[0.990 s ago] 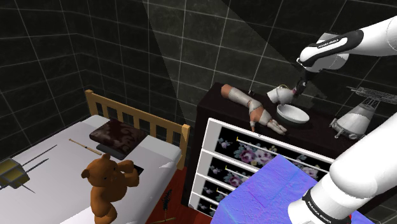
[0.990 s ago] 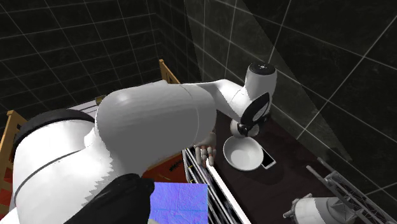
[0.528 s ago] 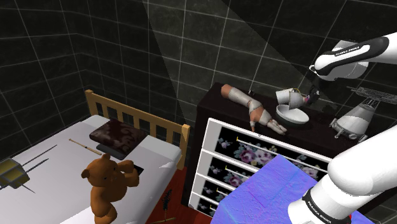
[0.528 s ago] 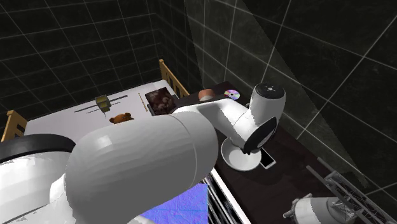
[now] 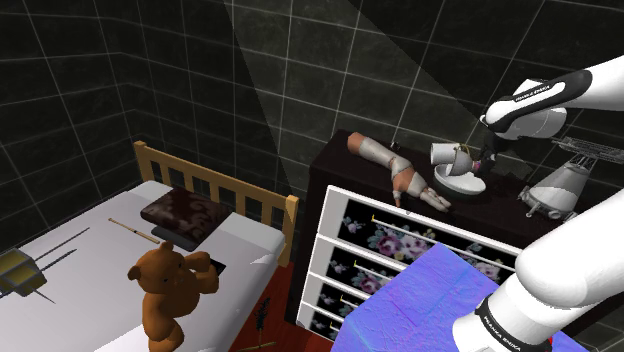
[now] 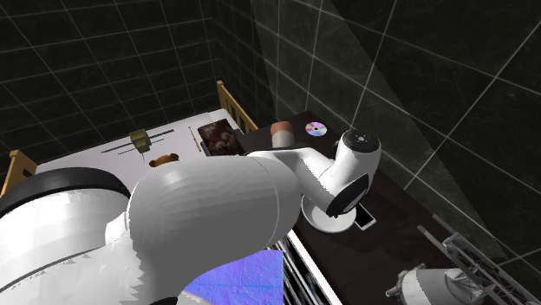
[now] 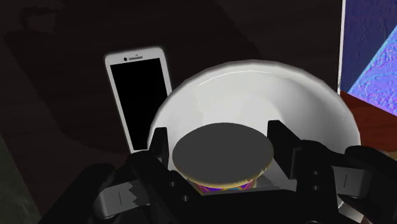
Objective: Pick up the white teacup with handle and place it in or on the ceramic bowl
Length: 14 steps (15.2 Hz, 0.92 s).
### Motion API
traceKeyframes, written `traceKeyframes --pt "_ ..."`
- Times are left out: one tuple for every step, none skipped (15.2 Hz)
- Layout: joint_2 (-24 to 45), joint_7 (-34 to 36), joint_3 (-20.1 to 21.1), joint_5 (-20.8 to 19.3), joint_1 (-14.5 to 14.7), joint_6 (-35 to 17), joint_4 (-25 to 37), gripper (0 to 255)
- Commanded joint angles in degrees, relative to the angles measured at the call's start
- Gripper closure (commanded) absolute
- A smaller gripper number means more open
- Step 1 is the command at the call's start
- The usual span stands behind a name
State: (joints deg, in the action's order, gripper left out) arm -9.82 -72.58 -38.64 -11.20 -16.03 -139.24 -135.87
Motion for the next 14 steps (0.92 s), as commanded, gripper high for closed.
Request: traceKeyframes --pt "0.6 -0.2 -0.1 0.3 0.1 -1.0 -0.6 255" --pt "0.6 -0.1 -0.1 0.3 0.1 -1.0 -0.6 255" --pt "0.6 -0.2 -0.1 0.3 0.1 -1.0 -0.6 255" --pt "0.6 -0.2 -0.1 0.3 0.1 -1.0 -0.6 255" --pt "0.6 -0.2 -0.1 0.3 0.1 -1.0 -0.6 255" --pt "0.6 -0.2 -0.1 0.3 0.1 -1.0 -0.6 255" --pt "0.6 -0.2 -0.1 0.3 0.1 -1.0 -0.6 255" --pt "0.6 -0.2 -0.1 0.3 0.1 -1.0 -0.6 255" --pt "0.6 -0.1 -0.1 0.3 0.1 -1.1 -0.6 0" --pt "0.7 -0.2 -0.1 0.3 0.2 -1.1 -0.6 0" --pt "0.7 -0.2 -0.1 0.3 0.2 -1.1 -0.6 0" --pt "0.7 -0.2 -0.1 0.3 0.2 -1.1 -0.6 0" --pt "0.7 -0.2 -0.1 0.3 0.2 -1.1 -0.6 0" --pt "0.6 -0.2 -0.1 0.3 0.1 -1.0 -0.6 0"
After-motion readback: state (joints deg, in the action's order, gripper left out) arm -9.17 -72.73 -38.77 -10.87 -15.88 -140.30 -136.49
